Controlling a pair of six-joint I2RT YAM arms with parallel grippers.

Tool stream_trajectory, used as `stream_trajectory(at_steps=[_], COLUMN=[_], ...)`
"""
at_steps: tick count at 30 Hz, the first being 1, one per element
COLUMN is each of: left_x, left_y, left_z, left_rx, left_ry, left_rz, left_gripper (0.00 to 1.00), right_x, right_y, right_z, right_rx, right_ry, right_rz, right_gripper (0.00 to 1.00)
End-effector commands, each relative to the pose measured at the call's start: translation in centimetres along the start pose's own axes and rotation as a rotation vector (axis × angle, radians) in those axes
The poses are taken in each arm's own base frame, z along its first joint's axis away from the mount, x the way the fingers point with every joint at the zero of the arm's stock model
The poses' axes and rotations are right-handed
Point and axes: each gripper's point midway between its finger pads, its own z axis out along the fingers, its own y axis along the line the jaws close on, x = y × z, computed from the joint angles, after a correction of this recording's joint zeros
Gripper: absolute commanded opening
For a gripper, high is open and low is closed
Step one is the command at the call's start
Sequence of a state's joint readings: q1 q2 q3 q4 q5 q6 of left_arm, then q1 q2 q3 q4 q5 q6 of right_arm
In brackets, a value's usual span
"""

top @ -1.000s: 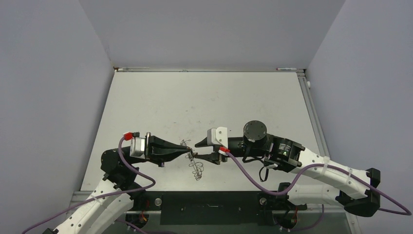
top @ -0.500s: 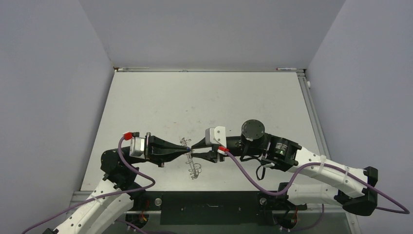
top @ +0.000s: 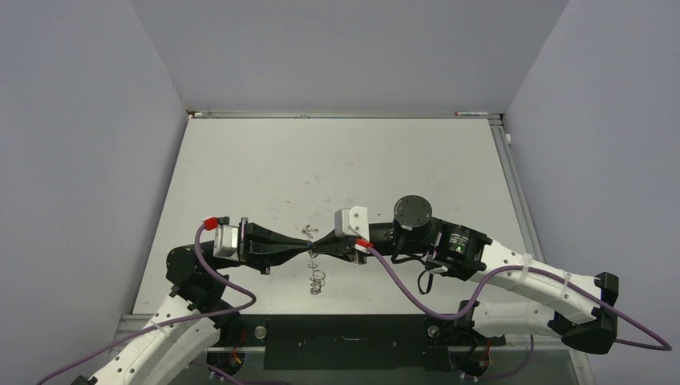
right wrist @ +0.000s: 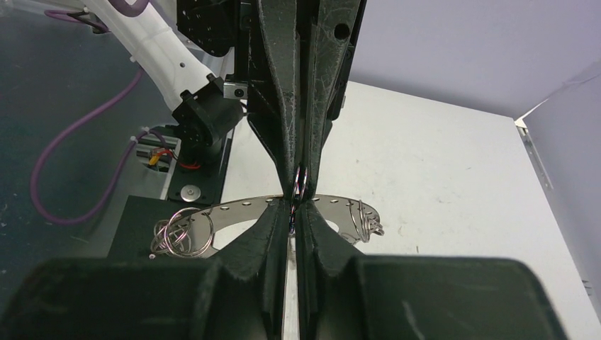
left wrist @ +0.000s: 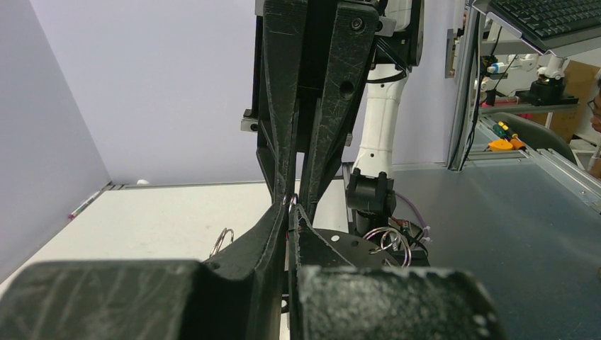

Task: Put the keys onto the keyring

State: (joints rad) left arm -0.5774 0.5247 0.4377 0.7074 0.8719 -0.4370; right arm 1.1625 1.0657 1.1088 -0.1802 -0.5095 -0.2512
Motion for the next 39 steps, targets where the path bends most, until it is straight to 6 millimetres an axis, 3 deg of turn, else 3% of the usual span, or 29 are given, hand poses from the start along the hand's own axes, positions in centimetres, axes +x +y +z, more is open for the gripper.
stream_trajectory(at_steps=[1, 8, 16, 20, 25, 32, 39], left_x=[-1.6, -1.1, 0.7, 1.6, 2.6, 5.4, 6.1], left_y=[-0.4, 0.0, 0.6, 1.2, 1.8, 2.0, 1.5], left_z=[0.2, 0.1, -0.6, -1.3, -1.8, -0.6, 0.2], left_rx=[0.016, -0.002, -0.051, -0.099, -0.126, -0.088, -0.047], left_ry=[-0.045, -0.018, 0.106, 0.171, 0.235, 0.356, 0.384], left_rz=[0.046, 0.053, 0.103, 0.148, 0.185, 0.137, 0.129], left_gripper=[0.0, 0.0, 0.35, 0.44, 0.44, 0.43, 0.35], right_x=[-1.9, -1.3, 0.6, 2.0, 5.0, 5.9, 6.8], right_y=[-0.6, -0.7, -1.4, -2.2, -3.0, -2.2, -1.0], right_z=[0.3, 0.2, -1.0, -1.9, -2.8, -2.7, -2.0], right_rx=[0.001, 0.004, 0.057, 0.118, 0.164, 0.127, 0.074], right_ry=[-0.065, -0.039, 0.077, 0.16, 0.331, 0.416, 0.446], right_rz=[-0.034, -0.036, -0.022, -0.015, -0.008, -0.002, 0.005], right_gripper=[0.05, 0.05, 0.05, 0.05, 0.05, 0.05, 0.05])
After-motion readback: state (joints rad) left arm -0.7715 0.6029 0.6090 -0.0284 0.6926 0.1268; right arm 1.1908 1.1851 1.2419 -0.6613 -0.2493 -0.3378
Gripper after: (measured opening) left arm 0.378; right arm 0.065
